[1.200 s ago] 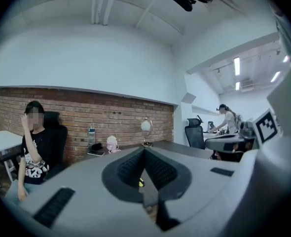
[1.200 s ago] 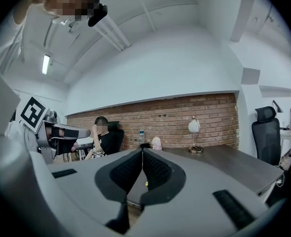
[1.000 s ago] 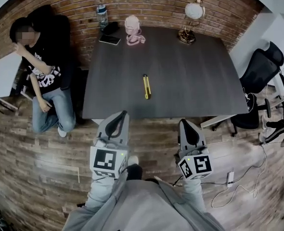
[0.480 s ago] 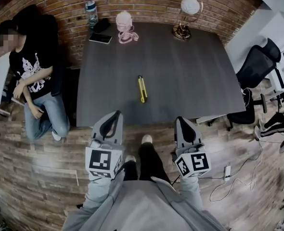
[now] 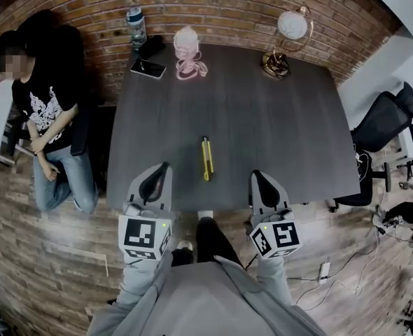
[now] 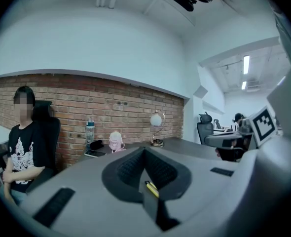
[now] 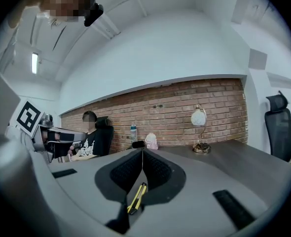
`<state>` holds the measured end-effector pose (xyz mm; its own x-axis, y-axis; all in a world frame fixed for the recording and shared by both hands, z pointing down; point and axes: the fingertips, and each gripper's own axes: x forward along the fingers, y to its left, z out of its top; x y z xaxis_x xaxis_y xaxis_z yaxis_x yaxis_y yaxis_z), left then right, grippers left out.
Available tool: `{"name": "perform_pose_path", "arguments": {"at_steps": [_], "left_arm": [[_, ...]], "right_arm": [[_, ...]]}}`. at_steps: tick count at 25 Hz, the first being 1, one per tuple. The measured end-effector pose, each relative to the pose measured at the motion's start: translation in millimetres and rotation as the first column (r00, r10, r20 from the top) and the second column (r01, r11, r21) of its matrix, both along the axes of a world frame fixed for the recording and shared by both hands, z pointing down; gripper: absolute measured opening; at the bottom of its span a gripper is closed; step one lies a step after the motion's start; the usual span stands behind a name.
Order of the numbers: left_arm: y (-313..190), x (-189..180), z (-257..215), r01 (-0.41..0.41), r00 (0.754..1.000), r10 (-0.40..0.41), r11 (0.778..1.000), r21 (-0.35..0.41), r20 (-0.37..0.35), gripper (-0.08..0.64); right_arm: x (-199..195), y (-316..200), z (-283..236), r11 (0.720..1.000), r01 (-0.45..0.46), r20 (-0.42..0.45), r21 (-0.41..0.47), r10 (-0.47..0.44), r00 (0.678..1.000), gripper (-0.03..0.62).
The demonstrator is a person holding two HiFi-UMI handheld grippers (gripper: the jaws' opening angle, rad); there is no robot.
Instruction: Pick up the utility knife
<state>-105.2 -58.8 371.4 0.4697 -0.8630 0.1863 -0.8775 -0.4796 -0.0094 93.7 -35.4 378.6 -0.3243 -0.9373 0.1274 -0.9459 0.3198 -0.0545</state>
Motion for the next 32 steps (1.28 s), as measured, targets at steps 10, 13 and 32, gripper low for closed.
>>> {"name": "perform_pose_path", "arguments": {"at_steps": [10,13,32], "left_arm": [[-89,27,-20,0.058,0.998,-0.059,0.998,0.025,0.022,0.018],[-108,34,-23,0.077,0.996,-0.078,0.997,0.030,0.034,0.019],[-153,35,6,0.090,0.996,-0.089,0.994,-0.058,0.021,0.018]], "right_arm": [[23,-100,-11,0.997,0.081,0.010,0.008,-0.081,0.997,0.018],[31,-122,-15,0.995,0.103,0.012,0.014,-0.103,0.995,0.018],[34,-168,-5,0.994,0.110,-0.027,-0.011,-0.110,0.994,0.018]]}}
